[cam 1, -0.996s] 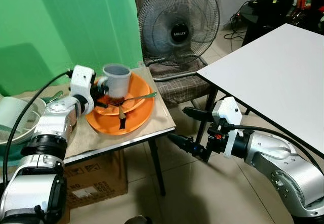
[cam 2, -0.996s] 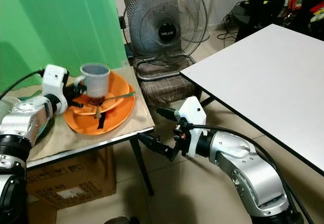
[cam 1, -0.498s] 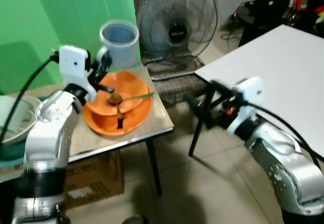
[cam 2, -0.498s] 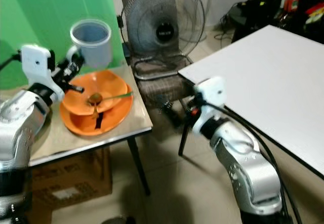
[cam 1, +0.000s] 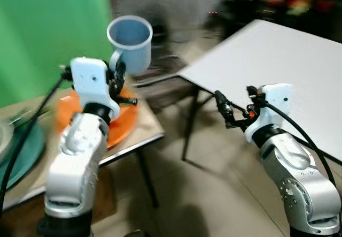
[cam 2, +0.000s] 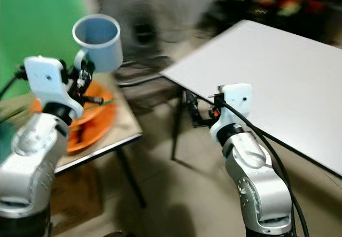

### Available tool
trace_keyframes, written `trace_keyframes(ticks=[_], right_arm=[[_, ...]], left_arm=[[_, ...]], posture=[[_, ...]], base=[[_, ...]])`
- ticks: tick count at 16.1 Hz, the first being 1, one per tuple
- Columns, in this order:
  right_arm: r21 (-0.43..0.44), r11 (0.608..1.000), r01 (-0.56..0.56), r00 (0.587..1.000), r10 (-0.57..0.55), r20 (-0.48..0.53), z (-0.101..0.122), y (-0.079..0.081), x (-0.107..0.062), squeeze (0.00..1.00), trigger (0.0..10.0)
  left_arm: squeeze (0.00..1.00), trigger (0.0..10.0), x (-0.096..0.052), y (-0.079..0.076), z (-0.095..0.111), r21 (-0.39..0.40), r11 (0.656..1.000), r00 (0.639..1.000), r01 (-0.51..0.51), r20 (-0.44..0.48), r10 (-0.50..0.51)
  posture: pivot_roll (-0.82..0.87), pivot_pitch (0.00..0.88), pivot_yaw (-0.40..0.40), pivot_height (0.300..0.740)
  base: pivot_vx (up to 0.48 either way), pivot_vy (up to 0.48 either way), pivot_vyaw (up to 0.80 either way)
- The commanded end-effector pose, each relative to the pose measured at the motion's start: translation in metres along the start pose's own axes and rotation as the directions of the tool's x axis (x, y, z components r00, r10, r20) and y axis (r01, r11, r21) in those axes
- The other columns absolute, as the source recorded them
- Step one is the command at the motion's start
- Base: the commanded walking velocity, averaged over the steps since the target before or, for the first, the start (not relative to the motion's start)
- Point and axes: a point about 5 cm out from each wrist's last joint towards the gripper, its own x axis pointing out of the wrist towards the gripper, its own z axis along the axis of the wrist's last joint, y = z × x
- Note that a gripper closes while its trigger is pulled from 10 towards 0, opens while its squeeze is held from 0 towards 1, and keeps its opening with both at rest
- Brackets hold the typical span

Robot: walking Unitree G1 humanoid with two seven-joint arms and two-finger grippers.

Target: Setting the table

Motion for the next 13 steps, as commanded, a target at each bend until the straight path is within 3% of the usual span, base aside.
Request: trace_keyframes(ticks=[1, 3, 5, 6, 9, 11, 13], right_arm=[[0.004, 1.0, 0.017, 1.0, -0.017, 0.011, 0.004, 0.002, -0.002, 0.0, 10.0], [0.046, 0.992, 0.119, 0.992, -0.121, 0.039, 0.003, -0.002, -0.001, 0.0, 10.0], [0.038, 0.987, 0.159, 0.986, -0.16, 0.035, 0.001, -0.003, -0.002, 0.0, 10.0], [0.077, 0.991, 0.114, 0.994, -0.113, -0.009, -0.003, -0.001, -0.003, 0.0, 10.0], [0.119, 0.98, 0.158, 0.987, -0.156, -0.029, -0.003, -0.007, -0.006, 0.0, 10.0], [0.019, 0.983, 0.181, 0.983, -0.182, 0.036, 0.001, -0.009, -0.003, 0.0, 10.0], [-0.006, 0.992, 0.127, 0.991, -0.127, -0.038, -0.011, -0.003, -0.001, 0.0, 10.0]], left_arm=[[0.0, 10.0, -0.003, 0.0, 0.005, 0.004, 0.999, 0.999, -0.036, 0.041, 0.036], [0.0, 10.0, -0.004, -0.003, 0.005, -0.052, 0.997, 0.996, -0.062, 0.059, 0.065], [0.0, 10.0, -0.004, -0.004, 0.001, -0.052, 0.997, 0.998, -0.06, 0.034, 0.061], [0.0, 10.0, -0.005, -0.003, -0.003, -0.045, 0.997, 0.998, -0.061, 0.019, 0.062], [0.0, 10.0, -0.009, -0.001, -0.011, -0.014, 1.0, 0.999, 0.003, -0.044, -0.004], [0.0, 10.0, -0.015, 0.007, -0.017, -0.011, 1.0, 0.997, -0.009, -0.075, 0.008], [0.0, 10.0, -0.022, 0.013, -0.022, 0.002, 1.0, 0.995, -0.024, -0.099, 0.024]], posture=[[-0.09, 0.0, 0.05, 0.74], [-0.1, 0.0, 0.052, 0.74], [-0.11, 0.0, 0.06, 0.74], [-0.11, 0.0, 0.064, 0.74], [-0.12, 0.0, 0.065, 0.74], [-0.11, 0.0, 0.054, 0.74], [-0.11, 0.0, 0.045, 0.74]], base=[[0.0, 0.0, -0.77], [0.0, 0.0, -0.78], [0.0, 0.0, -0.79], [0.0, 0.0, -0.8], [0.0, 0.0, -0.79], [0.0, 0.0, -0.78], [0.0, 0.0, -0.79]])
